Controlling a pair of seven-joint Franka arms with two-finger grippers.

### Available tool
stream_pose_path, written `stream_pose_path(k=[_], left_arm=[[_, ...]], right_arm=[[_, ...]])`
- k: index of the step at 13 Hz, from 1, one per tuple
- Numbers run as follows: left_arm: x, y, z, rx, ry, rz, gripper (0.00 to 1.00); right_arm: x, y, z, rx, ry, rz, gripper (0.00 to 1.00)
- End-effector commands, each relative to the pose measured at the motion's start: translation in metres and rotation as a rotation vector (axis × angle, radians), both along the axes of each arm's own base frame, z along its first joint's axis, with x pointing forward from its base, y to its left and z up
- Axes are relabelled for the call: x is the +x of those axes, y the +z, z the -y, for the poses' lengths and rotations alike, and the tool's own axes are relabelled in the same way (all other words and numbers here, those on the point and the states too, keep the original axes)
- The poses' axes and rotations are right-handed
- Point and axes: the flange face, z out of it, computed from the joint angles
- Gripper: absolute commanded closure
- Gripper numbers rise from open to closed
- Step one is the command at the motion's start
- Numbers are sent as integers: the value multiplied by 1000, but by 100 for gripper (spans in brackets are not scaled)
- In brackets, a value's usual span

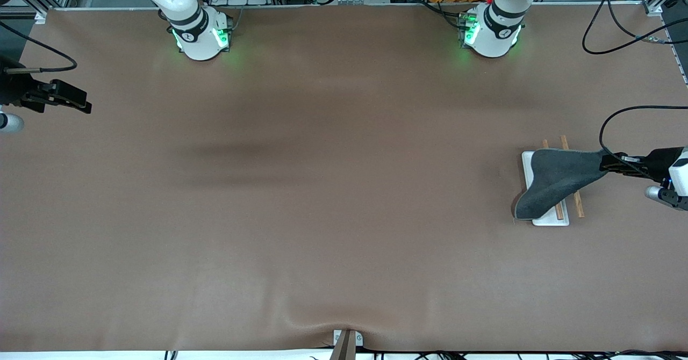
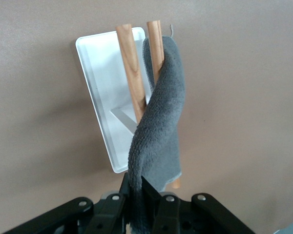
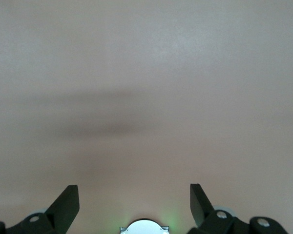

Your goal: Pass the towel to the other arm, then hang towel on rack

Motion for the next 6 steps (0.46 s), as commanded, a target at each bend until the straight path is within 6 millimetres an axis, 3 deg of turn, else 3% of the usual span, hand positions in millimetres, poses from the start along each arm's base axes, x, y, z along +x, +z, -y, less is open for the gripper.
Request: stream_pose_path(k=[1,6], left_arm=[[2,-2,-14,-5,-37,28,100],[-1,-9,-30,-21,-53,39,100]], right_arm=[[3,21,-2,4,-7,26,0],[-6,41,-17,25,6,28,0]])
